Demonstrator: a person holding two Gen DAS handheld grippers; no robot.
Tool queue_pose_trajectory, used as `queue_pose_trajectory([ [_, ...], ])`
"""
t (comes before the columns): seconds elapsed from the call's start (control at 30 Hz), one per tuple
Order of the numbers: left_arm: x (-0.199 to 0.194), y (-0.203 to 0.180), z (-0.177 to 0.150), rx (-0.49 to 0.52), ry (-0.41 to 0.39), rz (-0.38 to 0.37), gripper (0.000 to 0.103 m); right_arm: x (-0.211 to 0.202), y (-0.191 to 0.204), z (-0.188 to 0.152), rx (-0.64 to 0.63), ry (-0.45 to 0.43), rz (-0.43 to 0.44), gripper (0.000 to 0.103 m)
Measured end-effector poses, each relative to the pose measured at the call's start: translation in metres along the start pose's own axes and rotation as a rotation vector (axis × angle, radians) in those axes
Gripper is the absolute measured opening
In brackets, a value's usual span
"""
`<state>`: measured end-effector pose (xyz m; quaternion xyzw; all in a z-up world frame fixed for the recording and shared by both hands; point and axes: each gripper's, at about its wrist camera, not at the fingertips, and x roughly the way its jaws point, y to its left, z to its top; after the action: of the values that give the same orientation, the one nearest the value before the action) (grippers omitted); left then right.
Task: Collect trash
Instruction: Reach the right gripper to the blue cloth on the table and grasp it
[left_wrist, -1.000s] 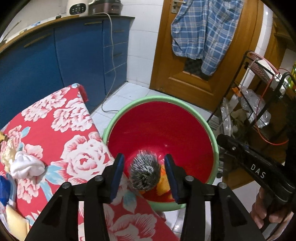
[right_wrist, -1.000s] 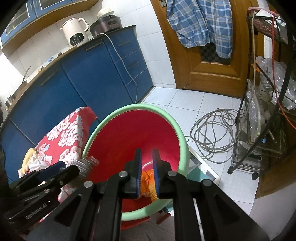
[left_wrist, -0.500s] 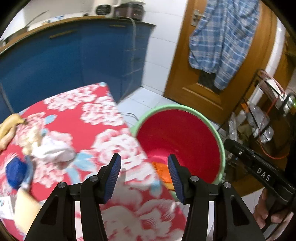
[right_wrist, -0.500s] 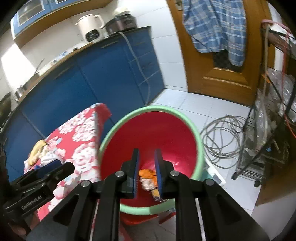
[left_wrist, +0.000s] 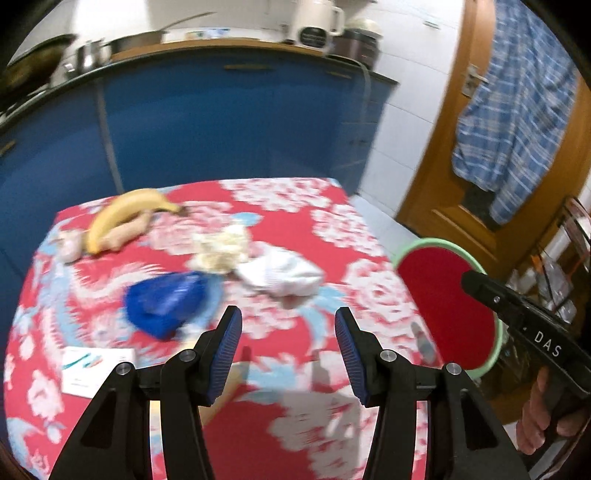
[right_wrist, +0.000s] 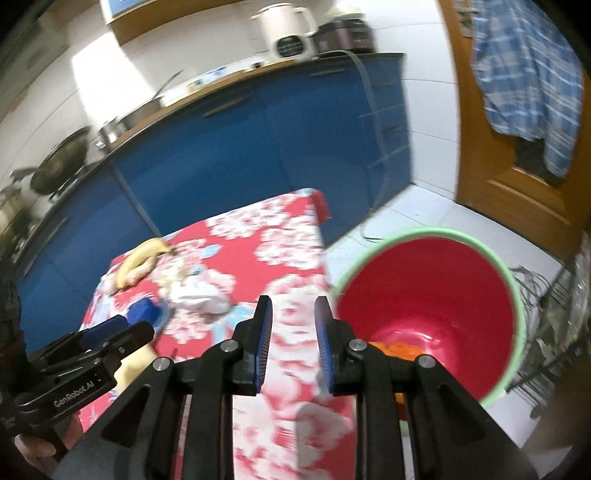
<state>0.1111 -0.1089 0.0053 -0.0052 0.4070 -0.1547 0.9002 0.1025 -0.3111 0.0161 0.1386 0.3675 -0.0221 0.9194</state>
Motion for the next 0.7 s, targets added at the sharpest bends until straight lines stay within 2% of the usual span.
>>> queue_pose_trajectory([
  [0.1, -0.007, 0.023, -0.002, -0.041, -0.009, 0.033, 0.054, 0.012, 0.024, 0.004, -0.031, 0.019, 0.041, 0.026],
  [0.4, -0.023, 0.089, -0.018, -0.163, -0.010, 0.117, 0.054, 0.052, 0.110, 0.004, -0.172, 0.101, 0.161, 0.038],
  [0.7, -0.034, 0.135, -0.031, -0.256, -0.010, 0.158, 0.054, 0.093, 0.178, -0.001, -0.327, 0.134, 0.219, 0.048],
])
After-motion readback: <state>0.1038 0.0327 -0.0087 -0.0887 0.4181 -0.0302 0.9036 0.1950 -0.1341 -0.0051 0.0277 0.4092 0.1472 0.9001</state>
